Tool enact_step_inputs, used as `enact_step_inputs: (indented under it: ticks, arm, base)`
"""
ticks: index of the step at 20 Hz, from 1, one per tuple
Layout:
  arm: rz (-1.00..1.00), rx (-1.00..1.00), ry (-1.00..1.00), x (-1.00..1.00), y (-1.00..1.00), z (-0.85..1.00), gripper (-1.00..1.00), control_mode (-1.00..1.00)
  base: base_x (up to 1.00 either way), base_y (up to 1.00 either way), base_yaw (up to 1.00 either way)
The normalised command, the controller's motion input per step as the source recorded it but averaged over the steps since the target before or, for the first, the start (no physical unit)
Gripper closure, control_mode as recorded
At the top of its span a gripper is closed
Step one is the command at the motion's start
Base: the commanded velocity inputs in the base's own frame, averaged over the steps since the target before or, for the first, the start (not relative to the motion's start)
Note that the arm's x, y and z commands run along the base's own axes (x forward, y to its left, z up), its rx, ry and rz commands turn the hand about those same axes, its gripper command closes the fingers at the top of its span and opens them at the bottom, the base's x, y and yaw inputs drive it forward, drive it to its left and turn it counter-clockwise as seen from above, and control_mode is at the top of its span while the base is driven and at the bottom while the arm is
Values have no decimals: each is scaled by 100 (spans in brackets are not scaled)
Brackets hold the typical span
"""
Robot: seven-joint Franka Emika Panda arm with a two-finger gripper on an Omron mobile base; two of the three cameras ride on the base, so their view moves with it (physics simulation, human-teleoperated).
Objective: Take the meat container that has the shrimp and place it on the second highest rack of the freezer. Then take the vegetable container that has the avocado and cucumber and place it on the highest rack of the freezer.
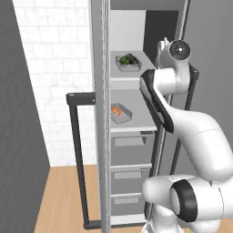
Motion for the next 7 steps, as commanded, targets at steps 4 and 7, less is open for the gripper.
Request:
enact_step_inputs:
  ticks: [4, 7]
  arm:
    - [0, 3, 2, -100, 0, 52, -100, -100]
    - [0, 6, 13, -100, -5, 55, -100, -100]
  base:
    - [0, 0, 0]
    - [0, 0, 0]
